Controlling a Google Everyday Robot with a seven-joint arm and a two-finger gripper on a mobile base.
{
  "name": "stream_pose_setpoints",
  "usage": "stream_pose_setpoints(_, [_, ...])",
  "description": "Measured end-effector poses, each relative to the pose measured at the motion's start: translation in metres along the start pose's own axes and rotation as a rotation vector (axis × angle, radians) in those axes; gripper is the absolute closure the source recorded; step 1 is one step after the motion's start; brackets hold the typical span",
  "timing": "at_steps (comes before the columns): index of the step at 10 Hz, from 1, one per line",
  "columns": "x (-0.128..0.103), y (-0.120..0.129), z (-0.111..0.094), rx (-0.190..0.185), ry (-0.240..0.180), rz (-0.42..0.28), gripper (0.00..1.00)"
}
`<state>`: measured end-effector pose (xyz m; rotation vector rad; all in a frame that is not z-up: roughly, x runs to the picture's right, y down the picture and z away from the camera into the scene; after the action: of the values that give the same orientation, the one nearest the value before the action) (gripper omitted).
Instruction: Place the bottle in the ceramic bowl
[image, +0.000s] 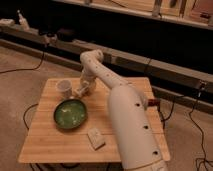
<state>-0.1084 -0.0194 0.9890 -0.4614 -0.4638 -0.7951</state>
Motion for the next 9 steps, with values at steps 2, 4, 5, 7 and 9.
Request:
stream_pose_setpoints(2, [0.001,-0.007,0.001,0.007,0.01,-0.018,0.35])
stream_pose_setpoints(4, [0.005,-0.007,0.005,0.001,0.02,-0.028,0.35])
stream_pose_setpoints(5, [0.007,-0.005,0.008,-0.006,0.02,-0.031,0.35])
stream_pose_setpoints(7, [0.002,0.001,0.015,-0.028,-0.006,-0.037,0.37])
stream_pose_setpoints(9, [-0.005,0.006,0.019,-0.047,-0.033,-0.048,0.53])
